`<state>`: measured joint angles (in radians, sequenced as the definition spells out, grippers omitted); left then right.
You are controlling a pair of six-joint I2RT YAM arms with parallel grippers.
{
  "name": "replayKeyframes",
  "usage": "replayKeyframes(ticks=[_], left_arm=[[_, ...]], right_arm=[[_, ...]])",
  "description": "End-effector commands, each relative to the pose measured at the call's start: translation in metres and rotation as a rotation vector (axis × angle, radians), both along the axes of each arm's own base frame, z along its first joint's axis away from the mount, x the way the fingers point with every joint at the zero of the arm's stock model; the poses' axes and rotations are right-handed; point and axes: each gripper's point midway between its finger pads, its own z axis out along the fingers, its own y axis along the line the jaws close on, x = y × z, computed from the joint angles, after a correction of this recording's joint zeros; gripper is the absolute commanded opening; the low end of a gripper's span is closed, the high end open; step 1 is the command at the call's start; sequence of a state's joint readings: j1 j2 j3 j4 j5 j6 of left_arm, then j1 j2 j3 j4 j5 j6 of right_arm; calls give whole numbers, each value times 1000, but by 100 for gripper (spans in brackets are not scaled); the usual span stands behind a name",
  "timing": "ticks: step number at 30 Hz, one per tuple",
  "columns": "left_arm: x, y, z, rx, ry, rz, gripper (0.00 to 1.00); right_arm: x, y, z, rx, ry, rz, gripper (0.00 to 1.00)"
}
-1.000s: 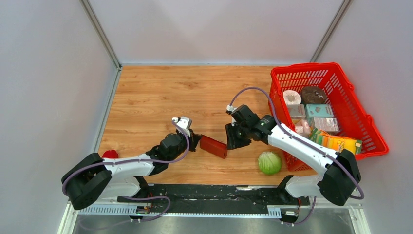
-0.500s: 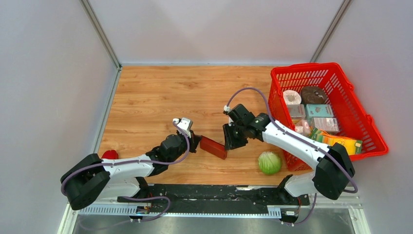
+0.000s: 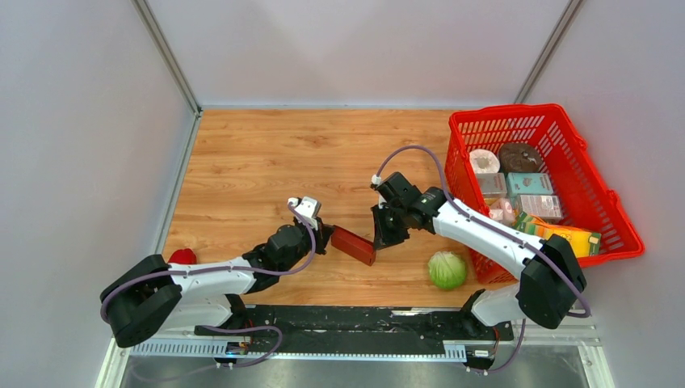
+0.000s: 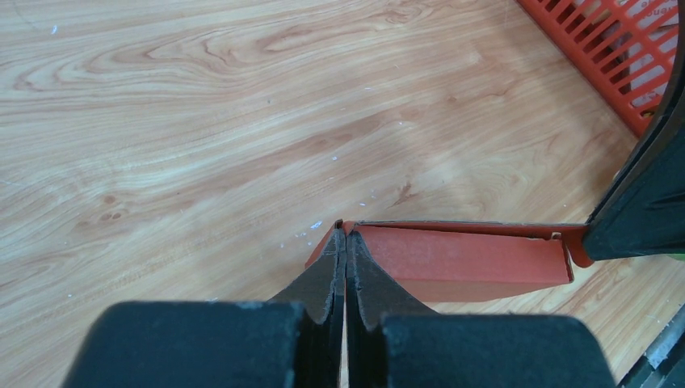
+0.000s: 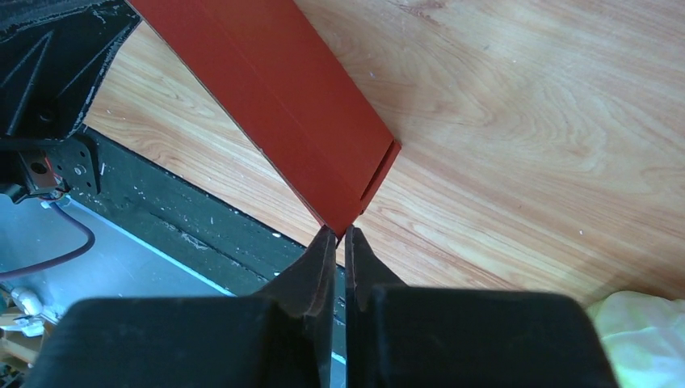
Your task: Fold the paper box
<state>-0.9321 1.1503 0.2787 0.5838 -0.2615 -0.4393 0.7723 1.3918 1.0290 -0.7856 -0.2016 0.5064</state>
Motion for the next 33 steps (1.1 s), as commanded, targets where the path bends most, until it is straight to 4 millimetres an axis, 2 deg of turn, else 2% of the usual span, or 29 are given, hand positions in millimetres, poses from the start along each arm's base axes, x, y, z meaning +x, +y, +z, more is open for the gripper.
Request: replayKeyframes(ticks=[1,4,21,29,33], left_arm=[[-12,15,-35,139,67,-11,0],[-13,14,-35,139,66,-13,0],[-16,16,-32,139,42,-2,0],[-17,17,-31,132,36,1,0],[-17,17,-31,131,36,3,0]], right_arm=[[9,15,10,66,-8,-51,3],[9,16,10,84,7,-80,0],[10,30,15,265,162,-244,0],[14,20,12,241,151,-306,0],[16,17,4,217,147,-328,0]])
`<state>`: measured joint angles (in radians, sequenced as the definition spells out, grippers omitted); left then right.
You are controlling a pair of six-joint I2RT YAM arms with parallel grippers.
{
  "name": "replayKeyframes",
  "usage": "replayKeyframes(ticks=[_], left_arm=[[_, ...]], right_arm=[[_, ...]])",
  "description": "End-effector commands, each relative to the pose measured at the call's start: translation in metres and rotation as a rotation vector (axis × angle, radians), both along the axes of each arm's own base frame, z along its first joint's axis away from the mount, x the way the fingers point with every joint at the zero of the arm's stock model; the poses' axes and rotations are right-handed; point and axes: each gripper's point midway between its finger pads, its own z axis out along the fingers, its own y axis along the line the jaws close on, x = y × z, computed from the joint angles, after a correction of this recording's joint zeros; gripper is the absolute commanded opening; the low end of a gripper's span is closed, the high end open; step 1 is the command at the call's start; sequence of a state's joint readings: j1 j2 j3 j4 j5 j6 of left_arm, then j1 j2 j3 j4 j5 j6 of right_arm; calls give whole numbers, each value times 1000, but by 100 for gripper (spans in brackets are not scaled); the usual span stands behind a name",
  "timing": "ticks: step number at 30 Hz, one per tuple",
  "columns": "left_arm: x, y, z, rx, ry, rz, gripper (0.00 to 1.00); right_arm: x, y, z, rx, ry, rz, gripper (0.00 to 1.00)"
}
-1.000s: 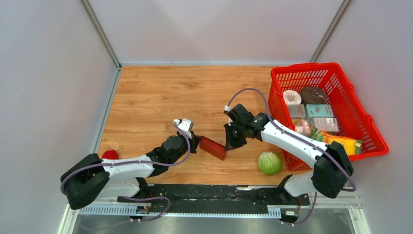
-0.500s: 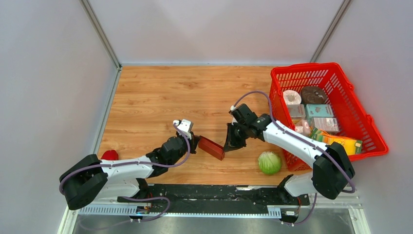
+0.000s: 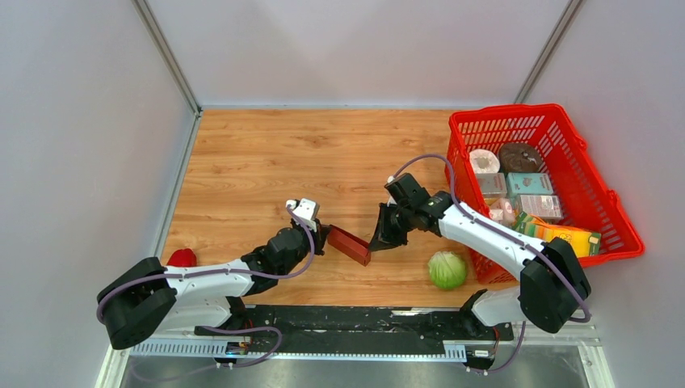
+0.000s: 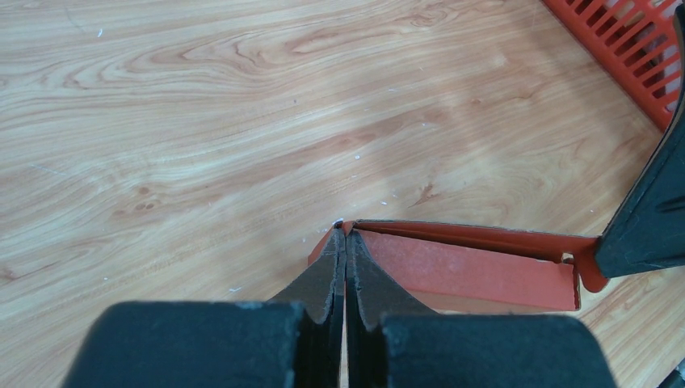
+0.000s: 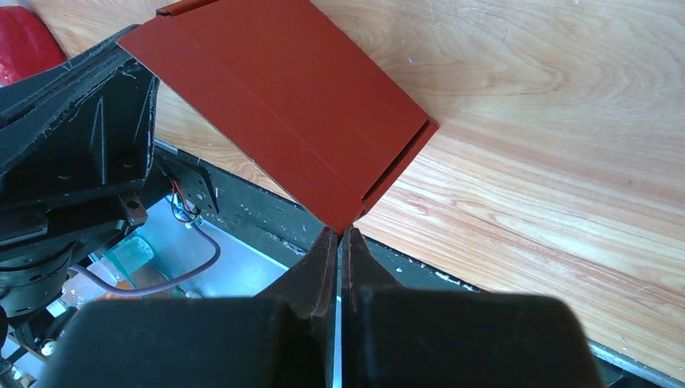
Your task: Fold the paper box
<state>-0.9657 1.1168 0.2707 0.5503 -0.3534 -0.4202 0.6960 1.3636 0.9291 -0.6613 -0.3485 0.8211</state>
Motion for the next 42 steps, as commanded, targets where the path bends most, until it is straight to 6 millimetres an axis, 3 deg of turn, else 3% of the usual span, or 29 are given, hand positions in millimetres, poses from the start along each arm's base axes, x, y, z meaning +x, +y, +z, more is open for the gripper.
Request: replayKeyframes(ticks=[1,13,18,22,27,30,35,37,39,42], left_arm=[[-17,8,-31,92,67,-45,0],[-16,7,-32,95,73,-42,0],[-16,7,-32,95,74,-39,0],[-16,8,-33,95,76,-35,0],[-16,8,-33,96,76,-35,0],[-16,9,-33,95,76,-31,0],[-15,10,-34,96,77,-26,0],[-15,9,-33,95,76,-26,0],[-15,10,-33,95,76,-26,0],[-15,10,-33,92,75,-25,0]], right_arm=[[18,2,0,11,-64,-71,0],[17,3,-19,-109,-144,-96,0],[7,6,-29,-182,-188,-58,0],[12,-1,-34,-257,-261,5,3],[13,4,-18,-243,-324,133,23],[6,9,-5,-191,-354,245,42],[5,11,23,-155,-416,297,51],[6,13,33,-140,-448,322,62],[12,13,43,-144,-525,394,70],[29,15,56,-177,-652,430,73]])
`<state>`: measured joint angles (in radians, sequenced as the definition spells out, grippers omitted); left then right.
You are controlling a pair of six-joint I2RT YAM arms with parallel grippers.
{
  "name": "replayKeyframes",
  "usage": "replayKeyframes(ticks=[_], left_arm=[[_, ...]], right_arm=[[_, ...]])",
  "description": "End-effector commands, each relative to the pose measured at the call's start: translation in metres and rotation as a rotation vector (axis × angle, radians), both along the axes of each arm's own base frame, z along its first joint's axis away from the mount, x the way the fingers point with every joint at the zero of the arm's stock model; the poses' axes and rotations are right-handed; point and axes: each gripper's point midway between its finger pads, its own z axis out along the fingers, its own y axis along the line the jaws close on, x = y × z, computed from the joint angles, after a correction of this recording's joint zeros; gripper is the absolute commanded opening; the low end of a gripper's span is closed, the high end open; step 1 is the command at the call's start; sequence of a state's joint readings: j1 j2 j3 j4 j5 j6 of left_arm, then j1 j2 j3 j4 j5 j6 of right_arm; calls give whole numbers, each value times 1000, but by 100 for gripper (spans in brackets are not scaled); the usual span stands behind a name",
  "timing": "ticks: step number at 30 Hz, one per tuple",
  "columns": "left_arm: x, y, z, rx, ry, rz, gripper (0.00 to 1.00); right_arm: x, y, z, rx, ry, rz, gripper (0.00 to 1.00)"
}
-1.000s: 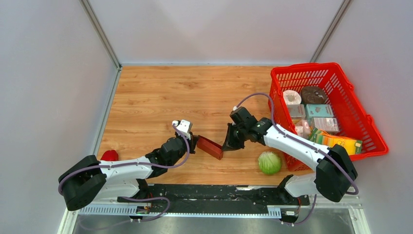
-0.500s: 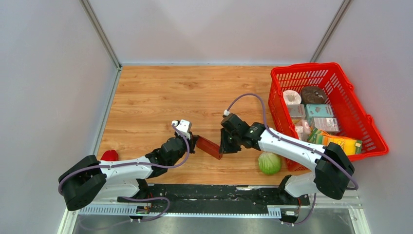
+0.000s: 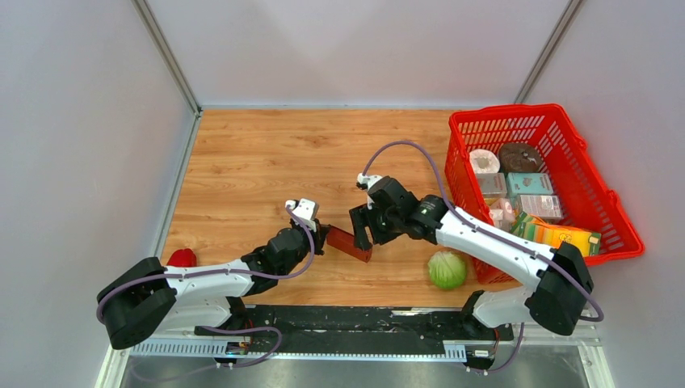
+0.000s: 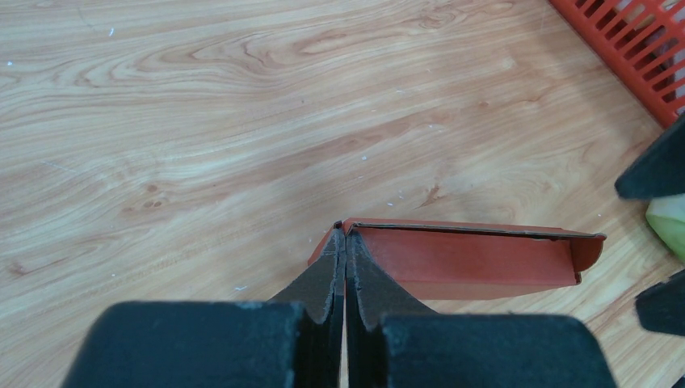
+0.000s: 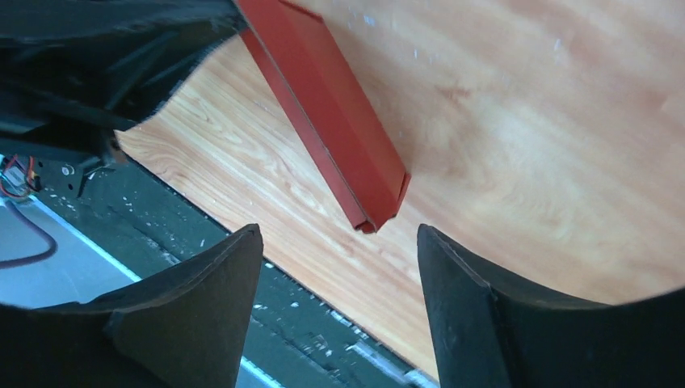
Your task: Fold the paper box
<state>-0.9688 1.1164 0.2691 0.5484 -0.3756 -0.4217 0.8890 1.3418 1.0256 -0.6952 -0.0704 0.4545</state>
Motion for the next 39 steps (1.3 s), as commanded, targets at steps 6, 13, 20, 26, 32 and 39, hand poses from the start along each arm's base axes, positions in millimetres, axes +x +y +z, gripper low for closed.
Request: replayKeyframes(ticks=[6,13,20,26,32,39], left_arm=[[-17,7,-34,94,84,-43,0],[-17,9,-32,81,77,-35,0],[-17,9,-33,81,77,-34,0],[-17,10,-33,81,76,-29,0],[-17,10,-31,73,72,-32,0],[-20,16,-26,55,83,-10,7]], right_arm=[[36,40,32,21,-503,263,69],[33,63,26,10,-652,301,52],[32,63,3,-139,-740,368,43],[30,62,-18,-192,-744,380,50],[30,56,-28,-228,-765,328,45],[31,53,-32,-241,-812,288,30]])
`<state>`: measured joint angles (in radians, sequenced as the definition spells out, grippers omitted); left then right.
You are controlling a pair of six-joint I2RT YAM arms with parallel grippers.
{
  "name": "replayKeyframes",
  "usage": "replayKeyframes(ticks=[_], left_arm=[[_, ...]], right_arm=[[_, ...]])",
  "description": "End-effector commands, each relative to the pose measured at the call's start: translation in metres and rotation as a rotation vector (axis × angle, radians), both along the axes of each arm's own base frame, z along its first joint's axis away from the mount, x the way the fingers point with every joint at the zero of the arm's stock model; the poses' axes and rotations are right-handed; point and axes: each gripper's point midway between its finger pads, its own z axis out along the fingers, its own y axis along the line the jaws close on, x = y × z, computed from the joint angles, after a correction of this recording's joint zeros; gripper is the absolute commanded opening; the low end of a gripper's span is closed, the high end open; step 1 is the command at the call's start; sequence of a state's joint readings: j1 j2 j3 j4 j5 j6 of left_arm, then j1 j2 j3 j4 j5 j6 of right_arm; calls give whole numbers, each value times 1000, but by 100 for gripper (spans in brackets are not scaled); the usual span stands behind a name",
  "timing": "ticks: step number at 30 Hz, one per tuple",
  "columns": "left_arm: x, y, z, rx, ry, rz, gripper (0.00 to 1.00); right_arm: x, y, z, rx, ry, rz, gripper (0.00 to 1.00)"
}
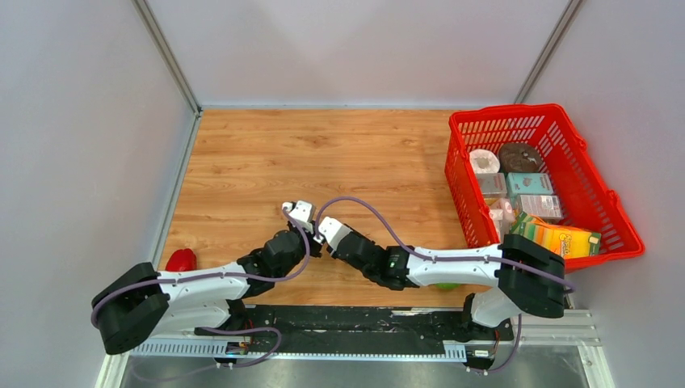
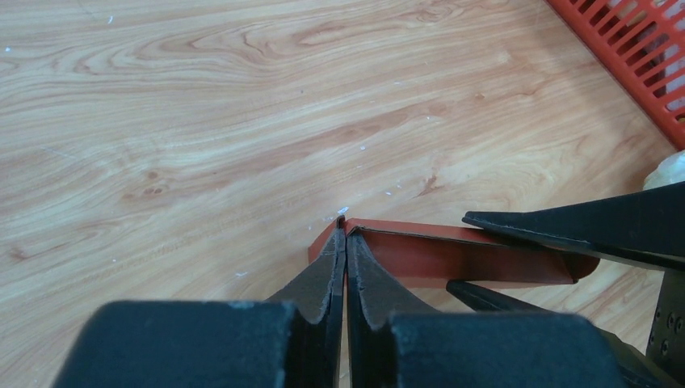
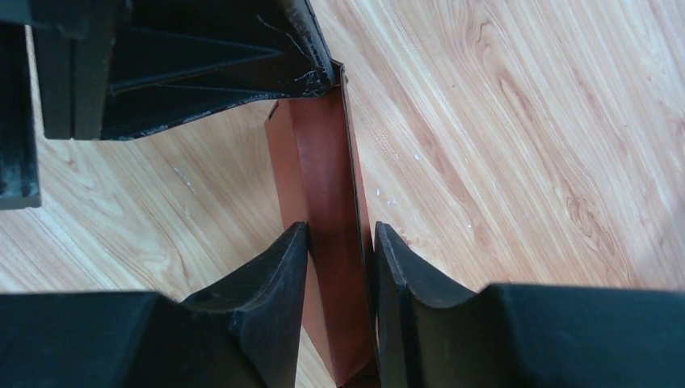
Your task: Fold the paper box
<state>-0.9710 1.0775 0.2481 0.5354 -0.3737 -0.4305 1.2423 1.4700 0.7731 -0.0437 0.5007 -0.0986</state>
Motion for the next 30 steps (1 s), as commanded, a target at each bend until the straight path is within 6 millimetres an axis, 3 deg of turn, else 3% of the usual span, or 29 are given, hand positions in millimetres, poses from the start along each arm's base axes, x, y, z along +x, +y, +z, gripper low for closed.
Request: replayKeyframes(ticks=[1,8,11,12,15,17,21,25,30], left_arm=[[-17,12,-25,52,93,-6,10],[-32,17,-17,-30,154,-9,31],[-33,29,-7,-43,186,25,41],[-27,44,-6,-39,220,80,42],[-31,53,-11,-135,371,81,46],[-30,51,-5,-257,469,42,57],[-21,33,29,-409,512,-43,69],[-12,17,47,-478,575,-103,70],[10,13,54,-505,604,-88,67]], right_arm=[[8,4,5,50,-58,-49,29],[6,5,-3,31,-49,-26,27],[3,6,-5,35,-39,-11,27],[2,7,-5,36,-34,-6,26],[1,8,-7,40,-28,1,26],[1,9,-7,41,-24,5,26],[0,9,-7,44,-22,6,27],[-1,10,-6,43,-17,16,27],[0,10,-6,37,-16,17,27]])
